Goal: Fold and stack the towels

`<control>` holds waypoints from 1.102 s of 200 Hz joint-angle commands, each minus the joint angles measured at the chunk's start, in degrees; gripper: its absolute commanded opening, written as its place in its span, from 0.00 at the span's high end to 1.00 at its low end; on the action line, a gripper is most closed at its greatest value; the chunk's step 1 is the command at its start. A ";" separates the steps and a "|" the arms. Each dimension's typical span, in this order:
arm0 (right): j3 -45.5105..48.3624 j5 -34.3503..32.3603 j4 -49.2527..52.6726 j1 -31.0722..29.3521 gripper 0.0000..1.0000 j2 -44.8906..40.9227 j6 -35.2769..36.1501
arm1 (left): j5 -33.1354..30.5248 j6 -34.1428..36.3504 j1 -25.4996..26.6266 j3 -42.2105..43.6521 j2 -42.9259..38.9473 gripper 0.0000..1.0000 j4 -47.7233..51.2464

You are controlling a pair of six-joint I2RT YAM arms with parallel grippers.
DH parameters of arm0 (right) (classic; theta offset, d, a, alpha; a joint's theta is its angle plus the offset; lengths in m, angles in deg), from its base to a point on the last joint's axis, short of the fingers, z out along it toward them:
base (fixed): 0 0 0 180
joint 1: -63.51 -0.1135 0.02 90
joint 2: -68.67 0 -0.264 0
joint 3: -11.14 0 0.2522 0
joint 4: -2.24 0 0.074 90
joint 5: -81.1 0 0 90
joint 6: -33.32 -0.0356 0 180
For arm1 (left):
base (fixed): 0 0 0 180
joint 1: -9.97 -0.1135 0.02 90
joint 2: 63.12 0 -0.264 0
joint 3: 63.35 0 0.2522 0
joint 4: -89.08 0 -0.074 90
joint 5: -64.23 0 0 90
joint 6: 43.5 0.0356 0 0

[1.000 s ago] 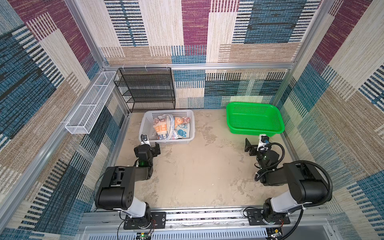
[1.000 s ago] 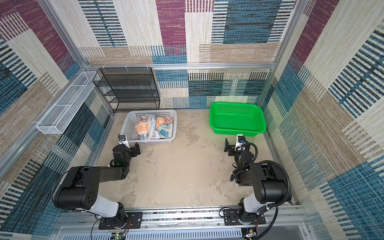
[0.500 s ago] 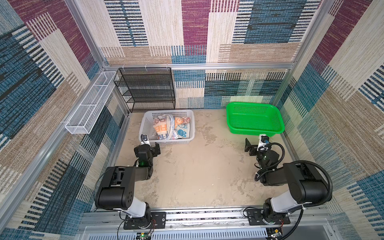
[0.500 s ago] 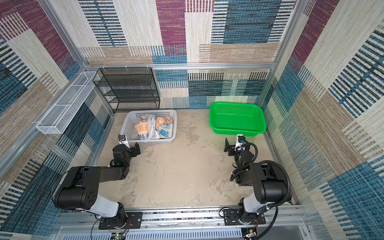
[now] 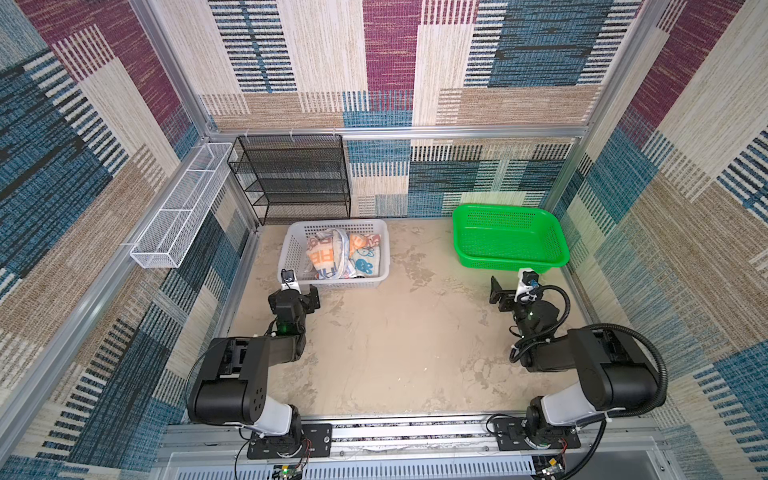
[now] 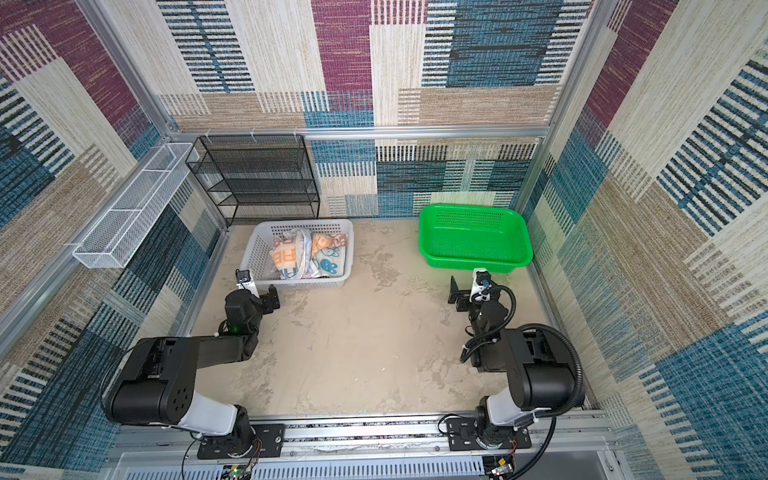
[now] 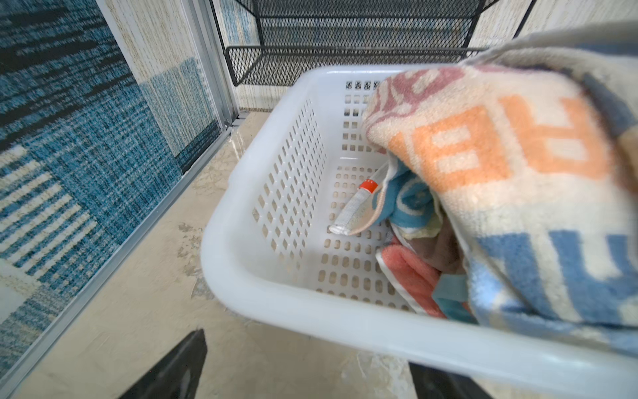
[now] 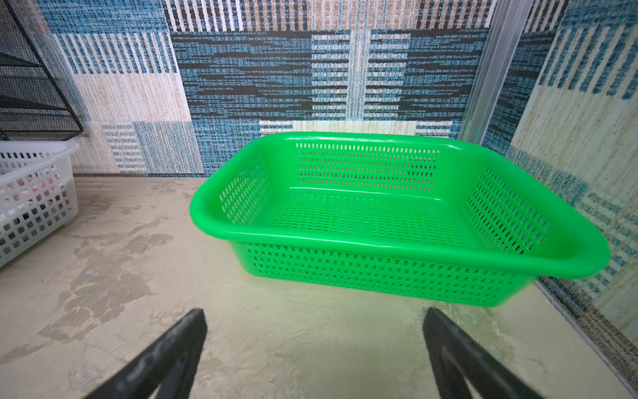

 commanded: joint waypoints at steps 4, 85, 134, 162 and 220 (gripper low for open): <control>-1.79 -1.50 7.15 -0.15 0.00 -4.27 -1.12 | 0.60 1.16 0.16 1.97 -0.38 0.05 -4.70; -13.26 -6.44 40.04 -0.33 0.00 -18.10 -10.75 | -0.48 -5.30 0.51 -6.63 -20.89 0.01 28.46; -19.97 -3.83 50.61 -2.54 0.00 -18.55 -12.21 | 1.38 -9.76 2.19 -19.86 -22.91 0.01 53.14; -23.66 -2.27 53.60 -5.99 0.00 -16.64 -12.21 | 4.79 -10.94 4.95 -27.15 -17.89 0.01 59.10; -30.38 2.31 58.47 -8.69 0.00 -10.38 -15.34 | 2.33 -11.86 14.75 -43.83 -0.22 0.05 65.09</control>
